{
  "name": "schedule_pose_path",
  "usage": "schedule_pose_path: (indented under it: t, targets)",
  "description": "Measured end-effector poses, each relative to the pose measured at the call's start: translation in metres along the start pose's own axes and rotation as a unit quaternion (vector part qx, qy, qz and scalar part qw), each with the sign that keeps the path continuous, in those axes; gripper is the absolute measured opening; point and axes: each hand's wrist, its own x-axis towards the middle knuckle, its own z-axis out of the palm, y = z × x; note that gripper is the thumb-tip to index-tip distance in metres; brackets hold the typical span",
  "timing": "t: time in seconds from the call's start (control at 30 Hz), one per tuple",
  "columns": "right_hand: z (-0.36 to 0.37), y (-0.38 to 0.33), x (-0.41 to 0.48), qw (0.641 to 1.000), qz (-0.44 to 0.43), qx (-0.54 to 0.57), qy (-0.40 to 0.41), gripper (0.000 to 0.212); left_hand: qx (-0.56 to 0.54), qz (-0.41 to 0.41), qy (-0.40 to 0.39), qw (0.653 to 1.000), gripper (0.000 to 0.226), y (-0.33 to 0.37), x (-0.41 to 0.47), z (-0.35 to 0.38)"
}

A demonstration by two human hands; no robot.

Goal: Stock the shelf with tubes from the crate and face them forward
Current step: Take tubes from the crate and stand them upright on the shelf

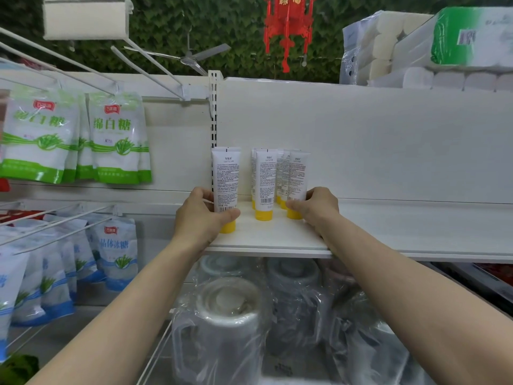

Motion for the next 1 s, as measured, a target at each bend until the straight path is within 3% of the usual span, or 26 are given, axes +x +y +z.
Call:
schedule_pose_path:
  t: [1.0]
  targets:
    - [0.0033, 0.0030, 0.0042, 1.000, -0.012, -0.029, 0.003, 0.039, 0.006, 0.006, -0.004, 1.000, 0.052, -0.0016, -0.0009, 0.0006]
